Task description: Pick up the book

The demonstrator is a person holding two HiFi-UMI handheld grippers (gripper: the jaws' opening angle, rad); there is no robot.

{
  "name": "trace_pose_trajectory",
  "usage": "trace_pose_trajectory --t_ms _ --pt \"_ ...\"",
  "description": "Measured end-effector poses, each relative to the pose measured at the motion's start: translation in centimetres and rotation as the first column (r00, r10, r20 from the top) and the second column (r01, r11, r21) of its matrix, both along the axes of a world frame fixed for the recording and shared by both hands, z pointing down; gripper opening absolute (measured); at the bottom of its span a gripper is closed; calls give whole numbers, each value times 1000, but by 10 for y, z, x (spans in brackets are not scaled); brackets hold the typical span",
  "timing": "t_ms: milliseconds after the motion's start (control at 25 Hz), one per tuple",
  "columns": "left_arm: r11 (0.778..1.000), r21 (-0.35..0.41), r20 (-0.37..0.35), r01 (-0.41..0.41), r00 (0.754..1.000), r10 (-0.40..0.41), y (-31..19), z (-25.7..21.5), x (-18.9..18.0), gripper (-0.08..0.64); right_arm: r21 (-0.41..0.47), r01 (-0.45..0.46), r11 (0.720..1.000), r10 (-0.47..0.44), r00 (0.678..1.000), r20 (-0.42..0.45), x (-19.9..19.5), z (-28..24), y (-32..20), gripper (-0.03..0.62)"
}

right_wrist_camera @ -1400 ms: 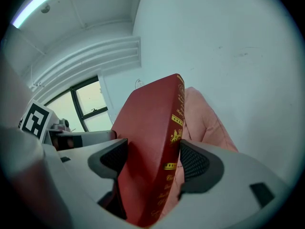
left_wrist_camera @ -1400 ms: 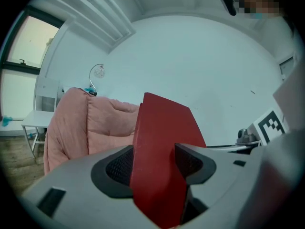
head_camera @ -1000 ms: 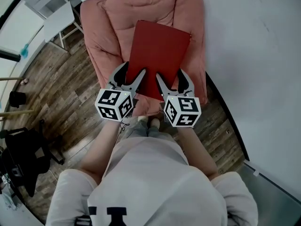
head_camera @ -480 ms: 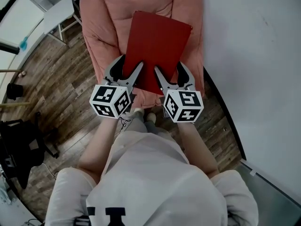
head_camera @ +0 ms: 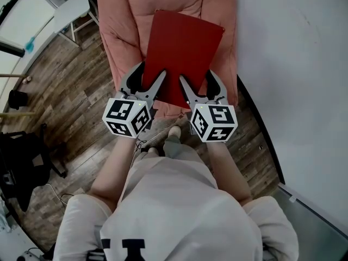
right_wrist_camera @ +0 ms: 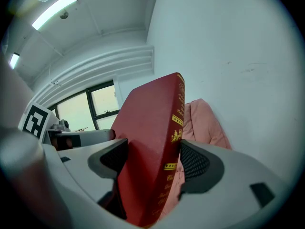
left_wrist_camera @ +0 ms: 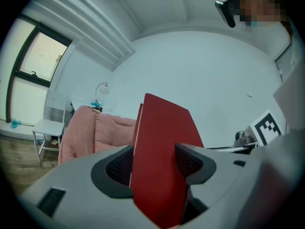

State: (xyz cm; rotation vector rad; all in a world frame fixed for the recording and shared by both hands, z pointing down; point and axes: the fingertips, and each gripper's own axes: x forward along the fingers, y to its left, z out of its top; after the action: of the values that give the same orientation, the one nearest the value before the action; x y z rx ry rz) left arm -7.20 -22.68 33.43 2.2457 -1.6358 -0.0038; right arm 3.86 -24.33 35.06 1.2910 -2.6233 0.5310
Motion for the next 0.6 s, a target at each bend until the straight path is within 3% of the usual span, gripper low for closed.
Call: trace_pose_trajectory --t_ms 280,600 --pt "1000 5 -16 -16 1000 16 45 0 -3 262 22 -24 999 24 1000 -5 -4 -6 45 341" --pt "997 26 -17 -66 998 66 128 -13 -20 262 37 -61 997 60 998 14 -19 -15 132 341"
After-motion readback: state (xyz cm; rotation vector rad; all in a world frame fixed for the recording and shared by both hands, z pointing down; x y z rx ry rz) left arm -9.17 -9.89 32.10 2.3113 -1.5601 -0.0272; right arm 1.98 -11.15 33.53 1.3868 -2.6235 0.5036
